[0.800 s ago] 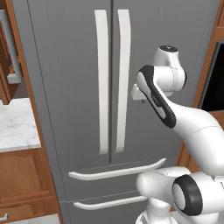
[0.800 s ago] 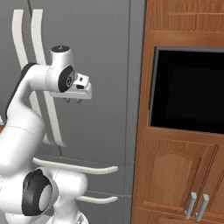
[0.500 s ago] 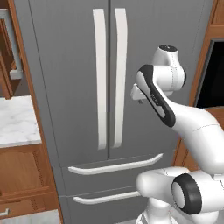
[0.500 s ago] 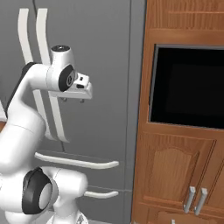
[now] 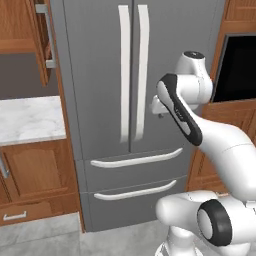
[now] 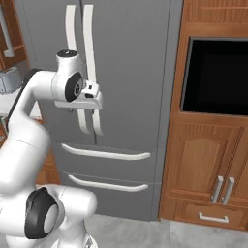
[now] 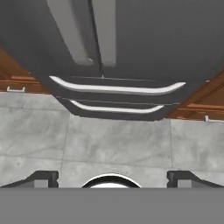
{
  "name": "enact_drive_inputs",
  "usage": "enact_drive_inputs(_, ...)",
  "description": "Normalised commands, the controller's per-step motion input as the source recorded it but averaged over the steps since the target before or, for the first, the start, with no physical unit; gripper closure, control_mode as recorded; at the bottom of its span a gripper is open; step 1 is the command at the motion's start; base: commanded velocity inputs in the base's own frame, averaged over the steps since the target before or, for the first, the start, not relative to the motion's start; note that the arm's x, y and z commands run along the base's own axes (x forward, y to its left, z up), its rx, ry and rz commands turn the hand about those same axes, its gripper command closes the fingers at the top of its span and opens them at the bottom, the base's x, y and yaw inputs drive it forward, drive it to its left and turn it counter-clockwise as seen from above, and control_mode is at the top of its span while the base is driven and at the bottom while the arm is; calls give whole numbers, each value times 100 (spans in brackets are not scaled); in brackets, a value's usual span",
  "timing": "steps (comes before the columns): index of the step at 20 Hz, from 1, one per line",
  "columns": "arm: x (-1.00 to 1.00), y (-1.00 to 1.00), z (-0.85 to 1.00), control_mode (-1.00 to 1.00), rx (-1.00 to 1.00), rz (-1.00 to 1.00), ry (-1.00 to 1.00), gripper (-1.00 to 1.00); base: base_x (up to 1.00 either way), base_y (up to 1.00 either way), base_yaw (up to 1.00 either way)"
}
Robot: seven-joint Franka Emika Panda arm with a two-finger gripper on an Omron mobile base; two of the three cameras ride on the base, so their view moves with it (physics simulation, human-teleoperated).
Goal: There is a bowl on the dining counter. Grab a lemon wedge from the fridge and place it in the bowl. Then get the liquor bottle and glass cup from the cabinet and place them next to the bowl.
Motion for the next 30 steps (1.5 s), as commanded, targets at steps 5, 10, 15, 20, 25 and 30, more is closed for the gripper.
enact_drive_inputs(5,0,0,0,100,0,0,0,-100,8,62,-8)
enact_drive_inputs(10,0,0,0,100,0,0,0,-100,9,5,0)
enact_drive_inputs(15,57,0,0,-100,0,0,-10,-100,0,0,0)
enact_drive_inputs(20,100,-2,0,-100,5,0,-15,-100,0,0,0)
enact_drive_inputs(25,97,-57,13,-100,7,0,-12,-100,0,0,0)
enact_drive_inputs(30,93,-52,5,-100,9,3,-5,-100,0,0,0)
